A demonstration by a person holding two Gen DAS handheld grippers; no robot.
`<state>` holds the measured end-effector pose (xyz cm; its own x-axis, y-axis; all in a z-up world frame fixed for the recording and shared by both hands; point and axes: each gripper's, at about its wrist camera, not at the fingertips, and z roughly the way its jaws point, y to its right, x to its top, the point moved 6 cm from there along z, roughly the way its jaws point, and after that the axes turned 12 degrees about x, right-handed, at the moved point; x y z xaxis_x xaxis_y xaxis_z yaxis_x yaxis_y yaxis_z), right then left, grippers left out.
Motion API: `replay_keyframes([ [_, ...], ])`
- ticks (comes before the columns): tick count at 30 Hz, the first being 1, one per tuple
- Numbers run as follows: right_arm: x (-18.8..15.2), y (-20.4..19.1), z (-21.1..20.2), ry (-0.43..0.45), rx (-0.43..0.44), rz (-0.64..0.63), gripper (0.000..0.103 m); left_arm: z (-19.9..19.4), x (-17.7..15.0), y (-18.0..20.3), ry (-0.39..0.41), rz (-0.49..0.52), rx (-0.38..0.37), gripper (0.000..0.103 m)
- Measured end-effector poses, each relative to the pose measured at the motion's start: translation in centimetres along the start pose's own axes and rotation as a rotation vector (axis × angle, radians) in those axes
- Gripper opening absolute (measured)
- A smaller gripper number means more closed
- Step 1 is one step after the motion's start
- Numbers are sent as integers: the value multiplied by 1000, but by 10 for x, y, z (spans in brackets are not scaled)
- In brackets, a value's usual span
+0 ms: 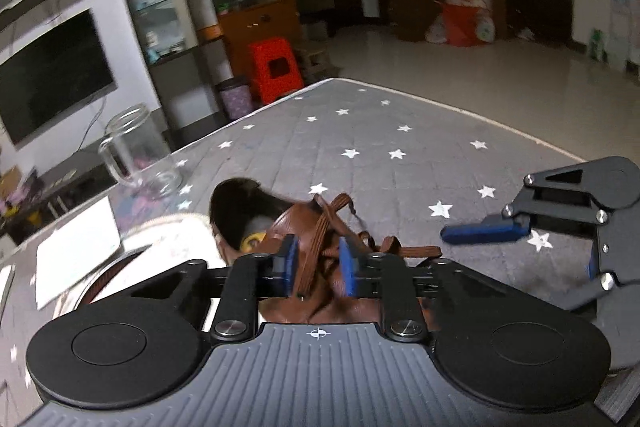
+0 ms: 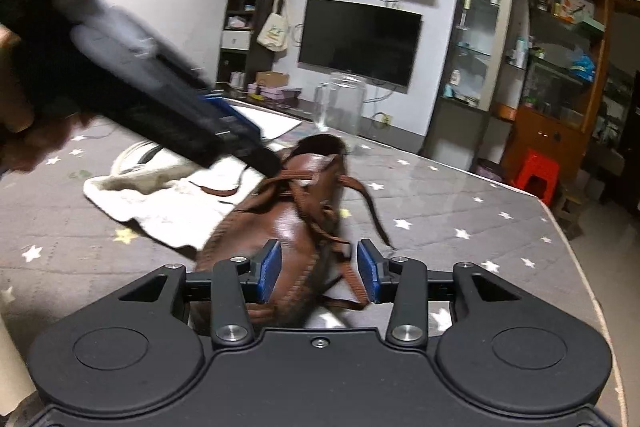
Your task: Lace up shoes with both hands
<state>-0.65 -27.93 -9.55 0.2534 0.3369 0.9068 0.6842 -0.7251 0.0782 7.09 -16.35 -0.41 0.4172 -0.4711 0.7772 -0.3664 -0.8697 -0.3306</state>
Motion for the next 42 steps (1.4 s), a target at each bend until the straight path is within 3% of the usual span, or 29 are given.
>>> replay_keyframes([
  [10, 0, -17, 14, -2, 51, 24, 45, 26, 2, 5, -20, 142, -44, 19],
  [22, -5, -26, 31, -14, 100, 44, 45, 54, 6, 8, -57, 217, -90, 18],
  [27, -5, -29, 35, -23, 119, 45, 45, 55, 5, 12, -26, 168, -64, 6],
  [35, -6, -40, 38, -36, 99, -13, 47, 29, 2, 4, 46, 37, 44, 3],
  [42, -7, -43, 41, -50, 78, -25, 50, -19, -8, -22, 149, -137, 163, 3],
])
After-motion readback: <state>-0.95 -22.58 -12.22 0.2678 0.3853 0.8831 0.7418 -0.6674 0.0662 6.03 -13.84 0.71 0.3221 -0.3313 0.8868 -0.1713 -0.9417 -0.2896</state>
